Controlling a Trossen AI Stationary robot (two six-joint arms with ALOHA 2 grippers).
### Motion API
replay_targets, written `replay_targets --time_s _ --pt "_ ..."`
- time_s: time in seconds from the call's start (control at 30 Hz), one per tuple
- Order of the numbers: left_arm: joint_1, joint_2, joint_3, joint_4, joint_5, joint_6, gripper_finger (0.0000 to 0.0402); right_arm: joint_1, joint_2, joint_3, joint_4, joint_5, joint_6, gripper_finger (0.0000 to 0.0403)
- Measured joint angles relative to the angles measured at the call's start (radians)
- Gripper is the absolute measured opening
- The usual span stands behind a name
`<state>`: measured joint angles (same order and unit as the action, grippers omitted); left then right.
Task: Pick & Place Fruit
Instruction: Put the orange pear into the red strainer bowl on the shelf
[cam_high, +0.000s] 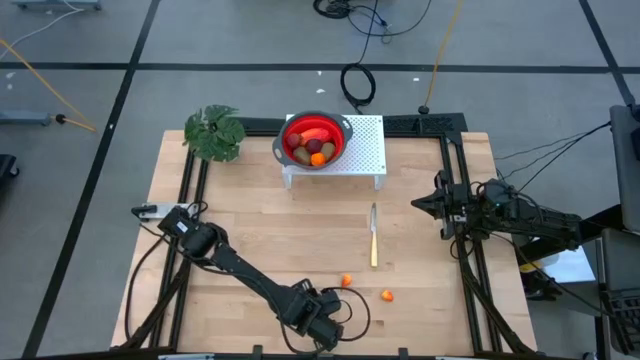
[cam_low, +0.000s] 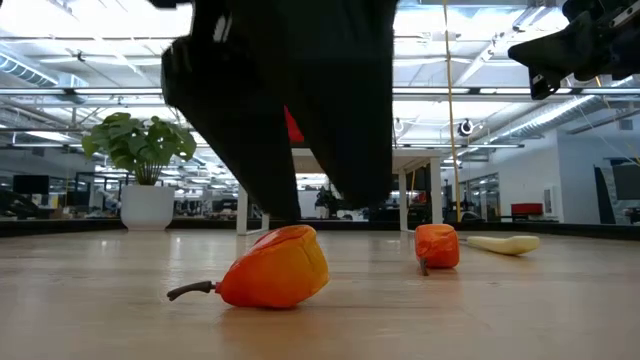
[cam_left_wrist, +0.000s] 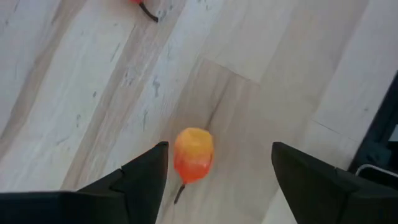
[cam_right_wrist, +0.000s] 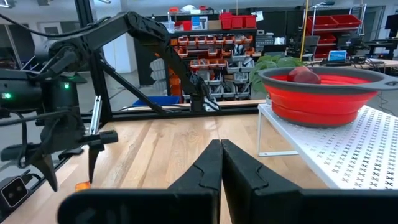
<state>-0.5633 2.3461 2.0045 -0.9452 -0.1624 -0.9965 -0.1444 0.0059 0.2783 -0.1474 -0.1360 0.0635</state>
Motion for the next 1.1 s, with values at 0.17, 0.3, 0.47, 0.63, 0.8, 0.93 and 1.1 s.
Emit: replay_targets --time_s 0.17,0.3,0.47,0.63,0.8,0.93,1.1 --pt "-0.002 0.019 0.0 -0.01 -0.022 0.008 0.0272 0.0 0.0 0.0 0.0 0.0 0.0 0.0" --pt "-0.002 0.04 0.0 -0.031 -0.017 0.019 0.0264 0.0 0.0 0.0 0.0 0.0 0.0 0.0" --pt "0.0 0.053 -0.001 -0.041 -0.014 0.019 0.0252 0.0 0.0 0.0 0.0 0.0 0.002 0.0" --pt "0.001 0.056 -0.001 -0.048 -0.019 0.02 0.0232 0.0 0.0 0.0 0.0 0.0 0.003 0.0" --pt "0.003 0.056 -0.001 -0.048 -0.022 0.02 0.0195 0.0 0.0 0.0 0.0 0.0 0.003 0.0" --pt "0.003 0.056 -0.001 -0.048 -0.024 0.02 0.0153 0.0 0.0 0.0 0.0 0.0 0.003 0.0" --pt "0.004 0.056 -0.001 -0.048 -0.028 0.02 0.0109 0.0 0.0 0.0 0.0 0.0 0.003 0.0"
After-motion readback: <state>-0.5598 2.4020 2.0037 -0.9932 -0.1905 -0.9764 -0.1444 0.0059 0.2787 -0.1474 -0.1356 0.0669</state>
